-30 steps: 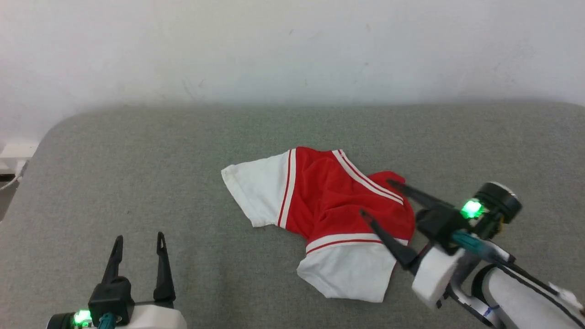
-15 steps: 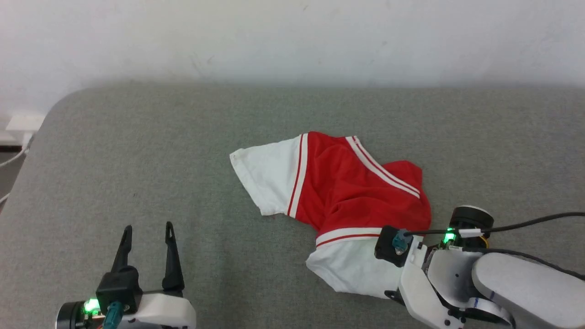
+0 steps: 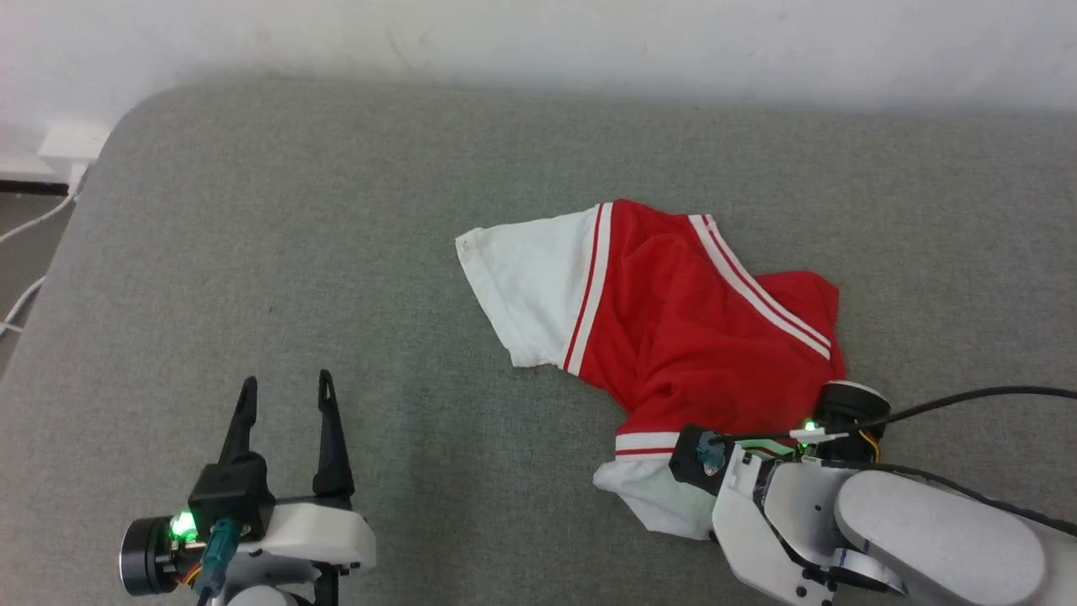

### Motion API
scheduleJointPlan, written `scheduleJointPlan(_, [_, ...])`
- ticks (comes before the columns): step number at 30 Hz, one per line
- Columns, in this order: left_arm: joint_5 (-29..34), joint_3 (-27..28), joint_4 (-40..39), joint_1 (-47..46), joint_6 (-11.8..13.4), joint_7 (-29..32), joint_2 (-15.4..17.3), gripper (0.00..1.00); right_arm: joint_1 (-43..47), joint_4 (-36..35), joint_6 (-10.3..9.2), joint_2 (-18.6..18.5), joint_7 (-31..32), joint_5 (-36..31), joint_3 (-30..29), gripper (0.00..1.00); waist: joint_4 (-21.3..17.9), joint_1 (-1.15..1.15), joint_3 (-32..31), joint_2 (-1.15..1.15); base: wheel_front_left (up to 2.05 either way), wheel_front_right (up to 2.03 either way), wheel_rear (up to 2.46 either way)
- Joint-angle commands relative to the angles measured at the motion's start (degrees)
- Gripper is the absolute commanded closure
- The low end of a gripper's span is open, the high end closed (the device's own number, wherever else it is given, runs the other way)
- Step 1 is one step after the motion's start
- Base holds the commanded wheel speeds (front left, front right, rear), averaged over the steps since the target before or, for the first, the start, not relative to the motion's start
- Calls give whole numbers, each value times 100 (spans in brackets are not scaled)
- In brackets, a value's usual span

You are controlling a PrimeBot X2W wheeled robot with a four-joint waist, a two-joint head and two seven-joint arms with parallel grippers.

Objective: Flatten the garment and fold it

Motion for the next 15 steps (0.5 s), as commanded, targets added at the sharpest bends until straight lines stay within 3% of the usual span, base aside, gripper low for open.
scheduleJointPlan(1, [-30,18,30,-54,57,-27,-28,0,318,175,-4,102,-54,-73,169,55,44,1,61,0,0,0,0])
scheduleJointPlan(2, [-31,37,42,-39,65,-27,-29,0,300,173,-4,108,-174,-73,169,100,13,1,38,0,0,0,0])
scheduleJointPlan(8, [10,163,117,128,38,-27,-27,0,86,-20,-4,-78,-1399,-51,169,100,-275,1,-283,0,0,0,0])
scheduleJointPlan(15, [58,282,93,342,-23,-27,-10,0,130,-524,-4,-863,-2399,97,-536,100,-719,1,-606,0,0,0,0])
